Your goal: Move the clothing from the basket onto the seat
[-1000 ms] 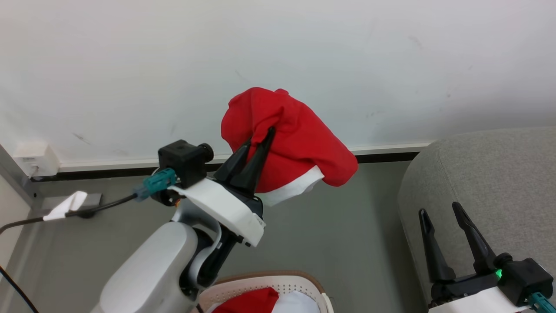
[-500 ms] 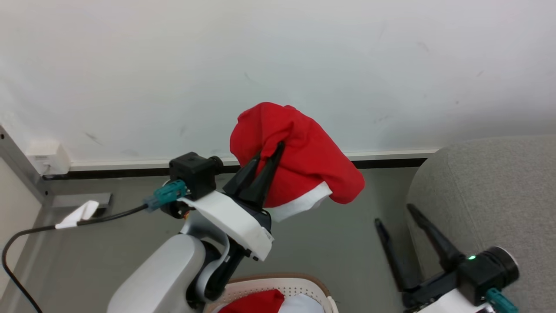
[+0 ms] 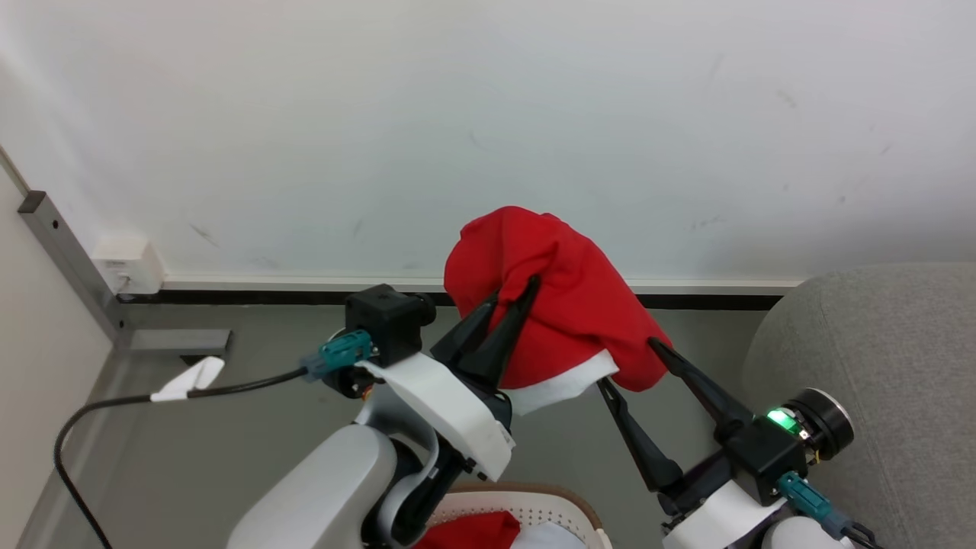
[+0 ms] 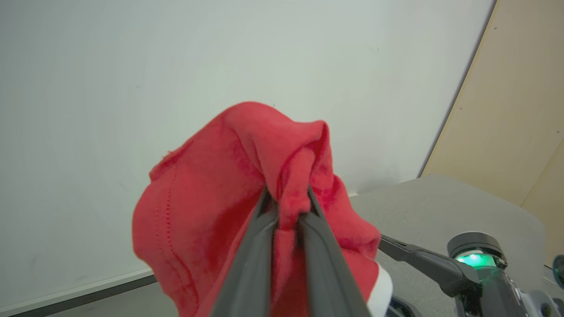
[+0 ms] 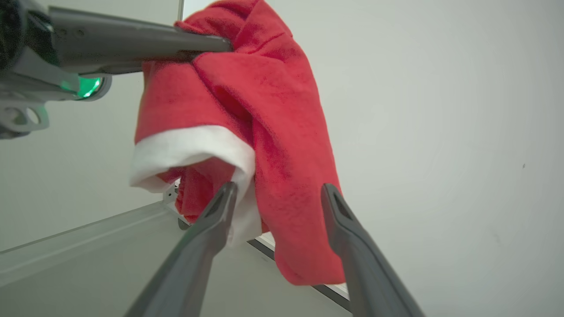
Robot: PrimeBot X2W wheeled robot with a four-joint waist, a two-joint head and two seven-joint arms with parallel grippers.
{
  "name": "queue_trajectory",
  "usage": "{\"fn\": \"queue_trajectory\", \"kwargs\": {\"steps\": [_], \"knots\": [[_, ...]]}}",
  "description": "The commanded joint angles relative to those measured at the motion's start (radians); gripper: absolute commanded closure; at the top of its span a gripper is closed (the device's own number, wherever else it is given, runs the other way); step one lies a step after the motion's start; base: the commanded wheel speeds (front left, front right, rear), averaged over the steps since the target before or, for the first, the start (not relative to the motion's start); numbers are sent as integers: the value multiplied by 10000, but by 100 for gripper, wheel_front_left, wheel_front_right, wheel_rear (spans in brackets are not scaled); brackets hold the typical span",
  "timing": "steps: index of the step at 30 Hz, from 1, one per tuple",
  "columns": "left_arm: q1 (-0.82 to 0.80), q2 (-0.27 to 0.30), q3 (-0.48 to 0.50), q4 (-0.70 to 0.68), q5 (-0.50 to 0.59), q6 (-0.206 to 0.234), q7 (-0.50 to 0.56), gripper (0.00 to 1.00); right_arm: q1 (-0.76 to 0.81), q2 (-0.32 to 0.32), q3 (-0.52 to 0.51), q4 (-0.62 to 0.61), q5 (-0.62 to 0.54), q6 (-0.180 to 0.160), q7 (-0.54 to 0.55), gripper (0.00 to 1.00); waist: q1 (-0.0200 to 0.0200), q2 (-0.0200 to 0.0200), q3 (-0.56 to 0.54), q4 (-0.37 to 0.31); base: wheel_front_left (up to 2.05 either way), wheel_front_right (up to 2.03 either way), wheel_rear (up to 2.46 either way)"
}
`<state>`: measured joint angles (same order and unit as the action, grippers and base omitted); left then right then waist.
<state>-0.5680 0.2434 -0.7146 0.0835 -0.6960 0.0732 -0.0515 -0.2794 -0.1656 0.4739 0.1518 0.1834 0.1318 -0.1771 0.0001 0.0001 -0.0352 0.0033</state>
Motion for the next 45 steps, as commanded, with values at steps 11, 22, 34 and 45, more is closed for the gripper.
{"fn": "queue_trajectory", "kwargs": {"steps": [11, 22, 34, 45], "knots": [[88, -507, -572, 242, -69, -259, 44, 100, -1041, 271, 572, 1359, 180, -23, -306, 0, -1, -1, -140, 707, 0, 0, 0], [180, -621, -866, 435, -157, -376, 127, 100, -1680, 512, 919, 2416, 628, -23, -680, 100, -1, -1, -199, 1102, 0, 0, 0], [213, -541, -818, 457, -222, -267, 26, 100, -1857, 423, 1127, 2597, 1113, -23, -869, 100, -1, -1, -164, 1024, 0, 0, 0], [255, -535, -817, 503, -316, -180, -44, 0, -1491, 393, 570, 2018, 1467, -23, -882, 100, -1, -1, -122, 826, 0, 0, 0]]}}
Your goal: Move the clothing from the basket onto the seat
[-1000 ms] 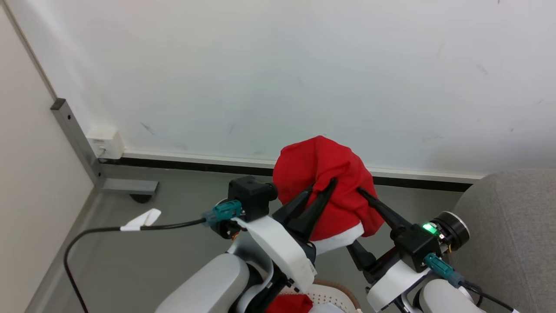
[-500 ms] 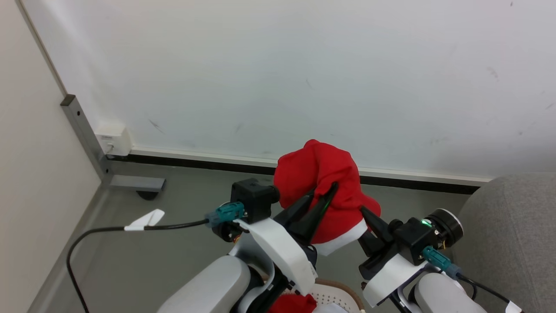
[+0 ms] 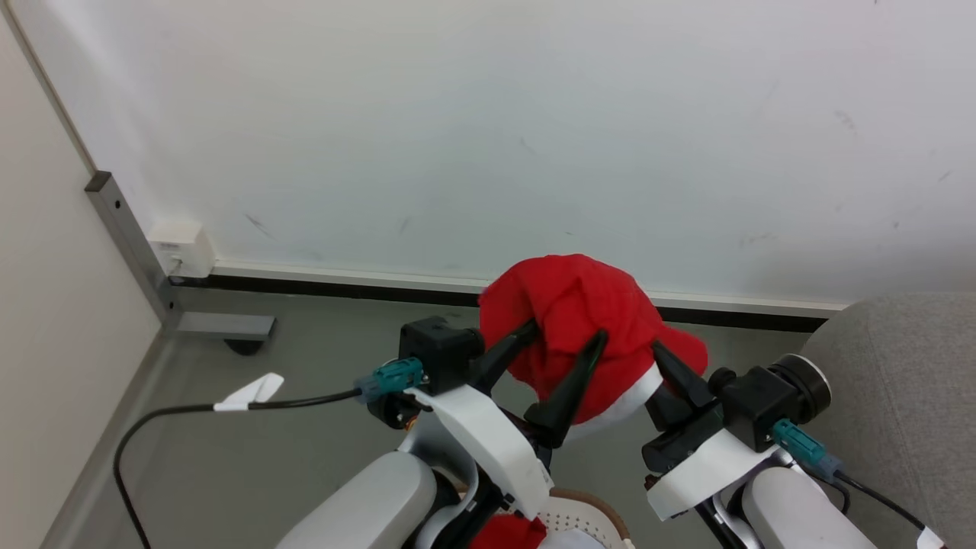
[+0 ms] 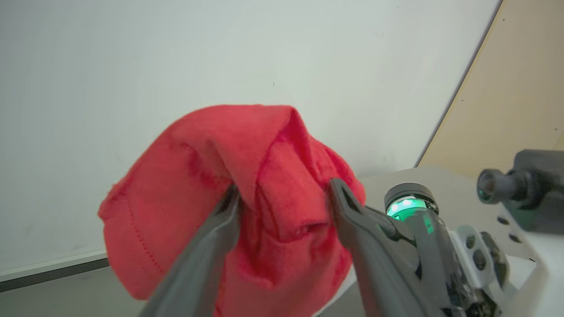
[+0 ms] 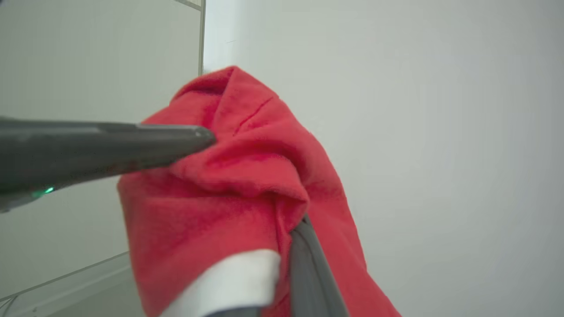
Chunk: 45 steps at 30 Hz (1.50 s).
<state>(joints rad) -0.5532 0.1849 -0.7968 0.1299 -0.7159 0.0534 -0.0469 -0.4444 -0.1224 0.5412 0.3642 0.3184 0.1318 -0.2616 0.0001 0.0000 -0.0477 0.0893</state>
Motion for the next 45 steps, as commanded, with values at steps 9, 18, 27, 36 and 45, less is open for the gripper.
{"fn": "queue_trajectory", "kwargs": {"steps": [9, 18, 27, 36, 45], "knots": [[194, 115, 29, 6, -161, 111, -97, 0, 445, -147, -727, -592, 22, -23, -38, 100, -1, 0, 45, -383, 0, 0, 0], [239, 136, -34, -103, -152, 109, -162, 0, 665, -287, -1431, -874, 55, -23, -39, 100, -1, 0, 126, -1067, 0, 0, 0], [167, 165, -132, -218, 40, 53, -371, 0, 944, -475, -1971, -1284, 124, -22, -36, 100, -1, 0, 288, -1977, 0, 0, 0], [-18, 210, -160, -159, 270, 69, -639, 0, 1273, -788, -2421, -1832, 127, -22, 128, 100, -1, 0, 566, -3262, 0, 0, 0], [-223, 262, -205, -126, 431, 29, -817, 0, 1659, -912, -2992, -2396, 64, -22, 256, 100, -1, 0, 890, -4678, 0, 0, 0]]}}
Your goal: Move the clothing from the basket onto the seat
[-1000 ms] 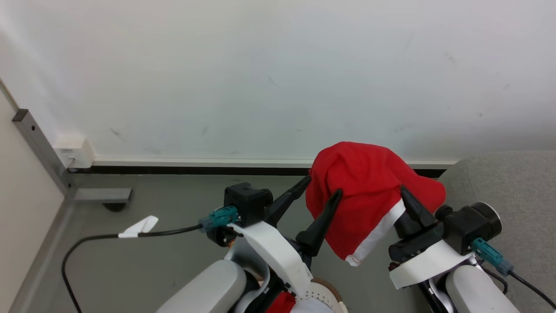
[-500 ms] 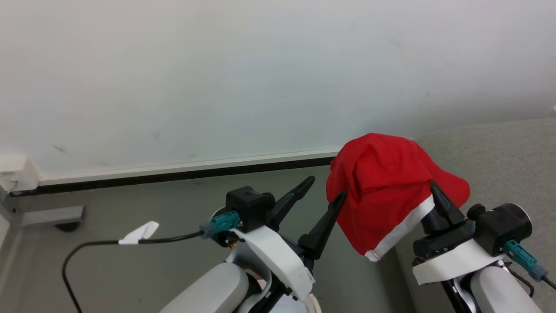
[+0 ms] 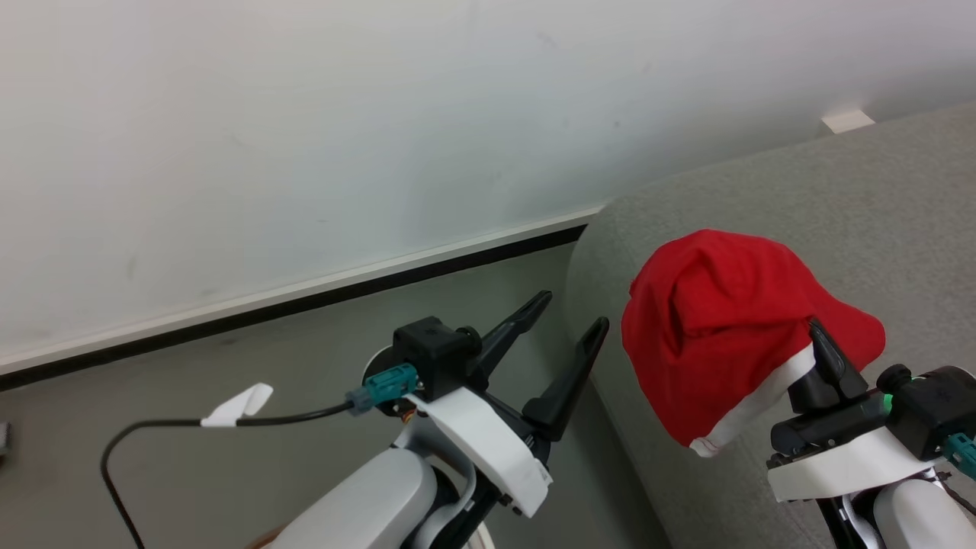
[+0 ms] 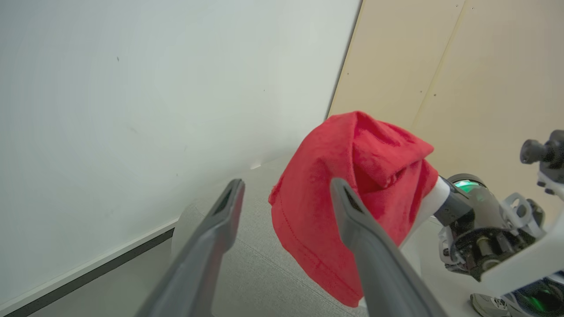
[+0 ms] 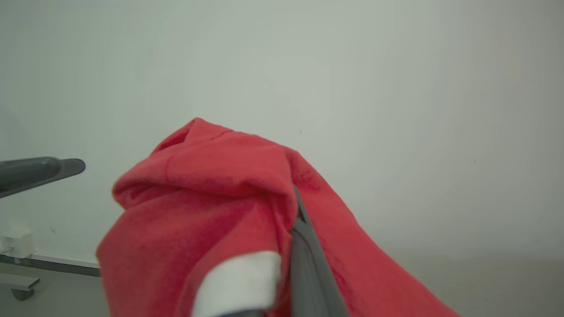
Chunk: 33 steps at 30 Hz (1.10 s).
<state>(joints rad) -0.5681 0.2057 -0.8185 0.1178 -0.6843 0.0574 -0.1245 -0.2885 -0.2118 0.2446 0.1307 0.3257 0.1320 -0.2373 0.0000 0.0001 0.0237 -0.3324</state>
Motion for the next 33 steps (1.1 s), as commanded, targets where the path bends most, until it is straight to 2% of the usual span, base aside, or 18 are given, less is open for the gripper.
{"fn": "queue_trajectory", "kwargs": {"steps": [1, 11, 23, 28, 33], "knots": [[-122, 51, -30, -17, 147, -49, -56, 0, 144, -26, -107, -118, -6, -25, 17, 100, 0, -1, 233, -609, 0, 0, 0], [-364, 43, -307, 59, 365, -261, -171, 0, 589, 129, -679, -432, -48, -24, -69, 100, 0, -1, 666, -1997, 0, 0, 0], [-916, -312, -712, 654, 536, -720, -222, 0, 1282, 308, -1805, -1097, -251, -24, -135, 100, 0, -1, 1064, -2161, 0, 0, 0], [-1057, -341, -786, 720, 628, -742, -271, 0, 1120, 280, -1935, -1169, -196, -24, -62, 100, 0, -1, 1293, -2164, 0, 0, 0], [-1230, -141, -843, 612, 847, -611, -138, 0, 449, 119, -2034, -956, 50, -24, 2, 100, 0, -1, 1888, -2186, 0, 0, 0]]}}
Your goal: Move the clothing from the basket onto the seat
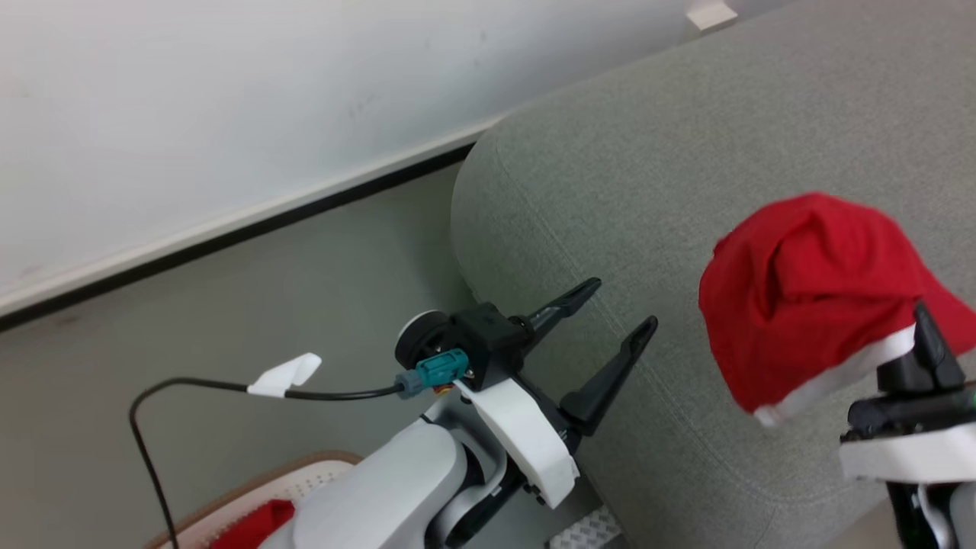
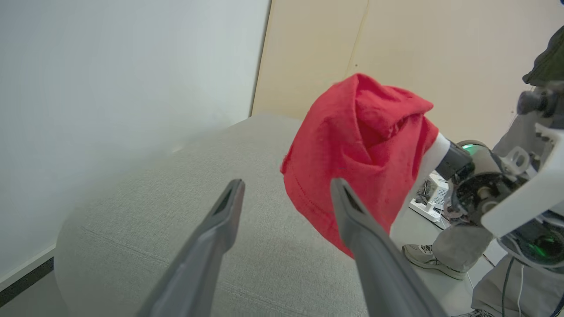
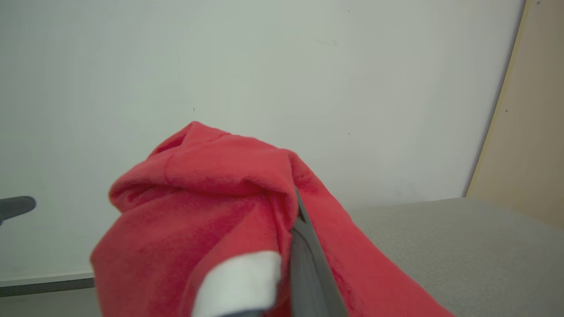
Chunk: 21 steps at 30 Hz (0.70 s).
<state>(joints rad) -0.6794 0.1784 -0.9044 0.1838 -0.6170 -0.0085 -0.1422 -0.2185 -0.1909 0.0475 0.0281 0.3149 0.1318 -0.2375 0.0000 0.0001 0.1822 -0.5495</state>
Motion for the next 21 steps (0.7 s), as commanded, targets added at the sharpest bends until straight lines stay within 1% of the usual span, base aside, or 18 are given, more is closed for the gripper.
{"fn": "queue_trajectory", "kwargs": {"steps": [1, 2, 4, 6, 8, 15, 18, 20, 21], "knots": [[-173, 177, 9, -93, 246, 76, 94, 0, -455, -146, -79, 170, 233, -22, 12, 100, 0, -1, 468, -22, 0, 0, 0], [-173, 177, 9, -93, 246, 76, 94, 0, -455, -146, -79, 170, 233, -22, 12, 100, 0, -1, 468, -22, 0, 0, 0], [-288, 266, -16, -199, 308, 153, 227, 0, -903, -228, -131, 386, 424, -22, 41, 100, 0, -1, 838, -18, 0, 0, 0], [-504, 316, -83, -347, 439, 167, 376, 0, -1349, -382, -304, 675, 668, -22, 81, 100, 0, -1, 1305, 135, 0, 0, 0], [-680, 361, -149, -450, 592, 166, 508, 0, -1862, -434, -420, 919, 1177, -22, 117, 100, 0, -1, 1771, 316, 0, 0, 0], [-1317, 417, -361, -656, 1083, 174, 705, 0, -3548, -1372, -899, 1921, 2129, -23, 61, 100, 0, -1, 3420, 1055, 0, 0, 0], [-1548, 427, -454, -691, 1243, 141, 801, 0, -4279, -1897, -1016, 2456, 2470, -23, 33, 100, 0, -1, 4052, 1411, 0, 0, 0], [-1665, 430, -458, -701, 1305, 153, 832, 0, -4788, -2534, -657, 2781, 2227, -22, -33, 100, 0, -1, 4416, 1637, 0, 0, 0], [-1706, 421, -457, -703, 1319, 153, 823, 0, -5026, -2620, -638, 3041, 2441, -26, -55, 100, 0, -1, 4556, 1751, 0, 0, 0]]}}
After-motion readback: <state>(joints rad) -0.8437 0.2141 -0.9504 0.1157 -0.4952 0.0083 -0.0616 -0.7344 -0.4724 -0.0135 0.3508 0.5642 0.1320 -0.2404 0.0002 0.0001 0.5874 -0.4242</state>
